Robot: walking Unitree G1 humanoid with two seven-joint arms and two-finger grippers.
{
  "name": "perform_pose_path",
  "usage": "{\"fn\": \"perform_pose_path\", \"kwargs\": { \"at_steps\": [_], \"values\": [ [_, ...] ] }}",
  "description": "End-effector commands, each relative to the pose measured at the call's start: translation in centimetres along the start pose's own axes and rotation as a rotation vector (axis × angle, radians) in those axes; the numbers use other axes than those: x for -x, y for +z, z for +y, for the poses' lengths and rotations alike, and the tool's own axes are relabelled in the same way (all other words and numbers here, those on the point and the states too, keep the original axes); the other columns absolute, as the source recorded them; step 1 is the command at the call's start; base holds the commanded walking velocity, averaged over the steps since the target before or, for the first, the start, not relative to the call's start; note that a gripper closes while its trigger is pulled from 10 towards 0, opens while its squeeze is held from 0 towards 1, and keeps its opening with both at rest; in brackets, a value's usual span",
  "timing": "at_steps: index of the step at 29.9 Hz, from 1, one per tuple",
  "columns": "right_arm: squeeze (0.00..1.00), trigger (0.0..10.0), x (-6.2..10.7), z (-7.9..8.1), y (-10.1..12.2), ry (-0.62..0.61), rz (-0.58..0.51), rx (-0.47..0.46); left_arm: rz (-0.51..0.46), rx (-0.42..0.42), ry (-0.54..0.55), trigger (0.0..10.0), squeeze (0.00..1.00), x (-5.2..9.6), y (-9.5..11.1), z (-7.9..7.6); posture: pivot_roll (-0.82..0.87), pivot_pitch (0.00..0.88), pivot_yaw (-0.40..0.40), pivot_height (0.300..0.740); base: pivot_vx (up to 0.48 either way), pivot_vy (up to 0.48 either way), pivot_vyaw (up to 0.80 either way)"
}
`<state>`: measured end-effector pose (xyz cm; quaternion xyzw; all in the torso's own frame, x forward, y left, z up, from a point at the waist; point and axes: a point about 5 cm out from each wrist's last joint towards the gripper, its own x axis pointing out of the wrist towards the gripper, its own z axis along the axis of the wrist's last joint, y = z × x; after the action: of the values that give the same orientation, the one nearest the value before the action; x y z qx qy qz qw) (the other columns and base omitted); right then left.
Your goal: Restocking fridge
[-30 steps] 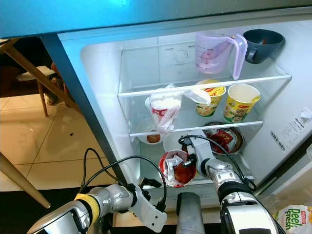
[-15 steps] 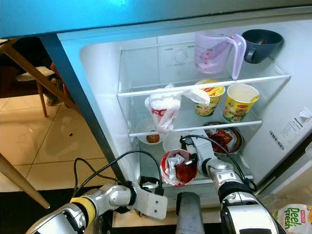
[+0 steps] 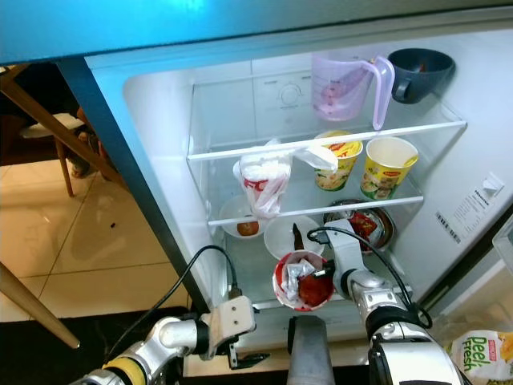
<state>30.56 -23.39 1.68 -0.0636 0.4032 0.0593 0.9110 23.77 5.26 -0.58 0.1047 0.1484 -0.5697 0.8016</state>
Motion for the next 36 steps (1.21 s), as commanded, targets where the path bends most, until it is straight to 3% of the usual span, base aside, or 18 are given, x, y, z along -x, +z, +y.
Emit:
{"fn": "perform_pose_path", "kwargs": {
  "at_steps": [1,2,5,9,13,15,19,28,36],
  "values": [
    [0.0,0.0,0.0,-0.1,0.5,-0.005,-0.043,-0.03,-0.051,0.149,0.062,10.0,0.0,1.0,-0.8,0.3,-0.09,0.013,0.082,0.449,0.0,0.0,0.0],
    [0.0,0.0,0.0,-0.1,0.5,-0.005,-0.043,-0.03,-0.051,0.149,0.062,10.0,0.0,1.0,-0.8,0.3,-0.09,0.013,0.082,0.449,0.0,0.0,0.0],
    [0.0,0.0,0.0,0.2,0.9,0.024,-0.061,-0.053,-0.126,0.312,0.106,10.0,0.0,2.2,-1.8,0.2,-0.09,0.01,0.079,0.449,0.0,0.0,0.0],
    [0.0,0.0,-0.1,0.5,0.9,0.037,-0.058,-0.051,-0.156,0.358,0.124,10.0,0.0,2.6,-2.0,0.2,-0.09,0.009,0.077,0.449,0.0,0.0,0.0],
    [0.0,0.0,-0.3,1.4,0.8,0.063,-0.04,-0.039,-0.25,0.483,0.151,10.0,0.0,4.5,-2.9,0.3,-0.08,0.013,0.072,0.449,0.0,0.0,0.0],
    [0.0,0.0,-0.3,1.4,0.8,0.063,-0.04,-0.039,-0.25,0.483,0.151,10.0,0.0,4.5,-2.9,0.3,-0.08,0.013,0.072,0.449,0.0,0.0,0.0],
    [0.0,0.0,-0.6,2.5,1.0,0.096,-0.037,-0.028,-0.246,0.519,0.172,10.0,0.0,5.9,-4.0,-0.1,-0.07,0.022,0.069,0.449,0.0,0.0,0.0],
    [0.0,0.0,-0.8,3.9,1.4,0.154,-0.032,-0.021,-0.236,0.548,0.199,10.0,0.0,6.7,-4.8,-0.4,-0.07,0.029,0.063,0.449,0.0,0.0,0.0],
    [0.0,0.0,-1.3,7.1,1.7,0.255,-0.029,-0.036,-0.199,0.474,0.253,10.0,0.0,7.3,-5.1,-0.8,-0.06,0.053,0.055,0.449,0.0,0.0,0.0]
  ]
}}
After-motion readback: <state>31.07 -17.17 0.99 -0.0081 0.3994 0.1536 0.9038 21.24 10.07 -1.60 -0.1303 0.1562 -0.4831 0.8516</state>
